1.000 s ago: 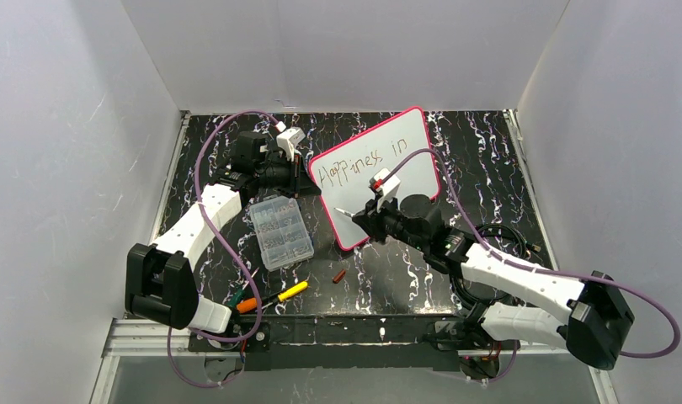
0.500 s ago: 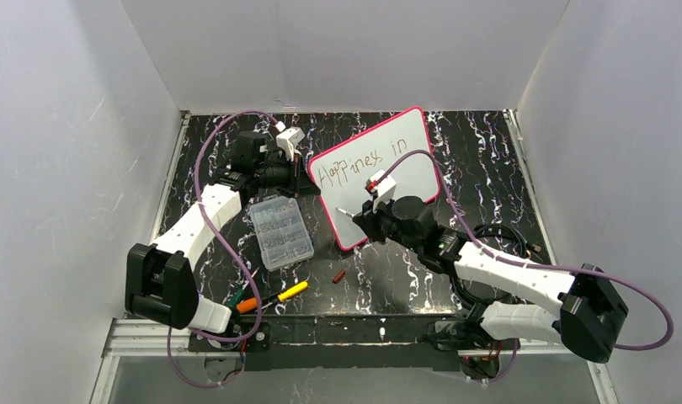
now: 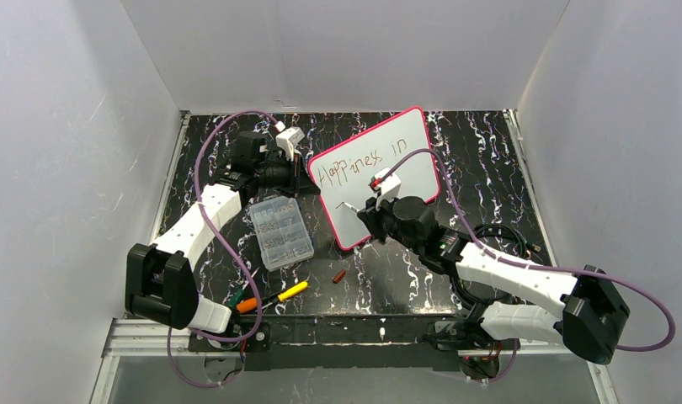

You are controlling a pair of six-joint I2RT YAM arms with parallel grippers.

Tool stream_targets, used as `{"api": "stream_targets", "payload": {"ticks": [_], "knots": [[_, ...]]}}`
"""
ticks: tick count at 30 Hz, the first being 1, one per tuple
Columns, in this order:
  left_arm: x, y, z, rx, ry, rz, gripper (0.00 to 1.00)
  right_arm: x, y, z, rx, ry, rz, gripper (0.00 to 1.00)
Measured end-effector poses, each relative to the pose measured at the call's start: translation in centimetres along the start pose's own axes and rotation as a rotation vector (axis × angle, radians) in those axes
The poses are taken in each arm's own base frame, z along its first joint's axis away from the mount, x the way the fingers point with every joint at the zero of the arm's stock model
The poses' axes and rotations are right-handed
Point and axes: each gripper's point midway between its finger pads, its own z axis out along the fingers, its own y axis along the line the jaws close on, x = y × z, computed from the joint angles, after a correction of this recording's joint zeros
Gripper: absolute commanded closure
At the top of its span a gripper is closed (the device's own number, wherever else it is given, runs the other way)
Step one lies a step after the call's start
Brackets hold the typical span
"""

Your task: Write a sentence on the whiteboard

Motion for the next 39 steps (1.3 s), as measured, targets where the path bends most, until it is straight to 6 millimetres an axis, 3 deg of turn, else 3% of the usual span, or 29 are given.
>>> {"api": "stream_targets", "payload": {"ticks": [11,20,39], "knots": [[0.0,-0.1,0.0,0.009,0.002,0.000,1.00,-1.5,1.2,-0.6,-0.070,-0.063,0.006,0.99],[0.0,0.0,0.0,-0.001,0.000,-0.001,1.00,-0.3,1.0,0.4,-0.056,-0.025,-0.007,0.99],[0.0,0.0,0.0,0.000,0.000,-0.001,1.00,0.8,1.0,0.0,-0.040,0.002,0.010,0.99]]}}
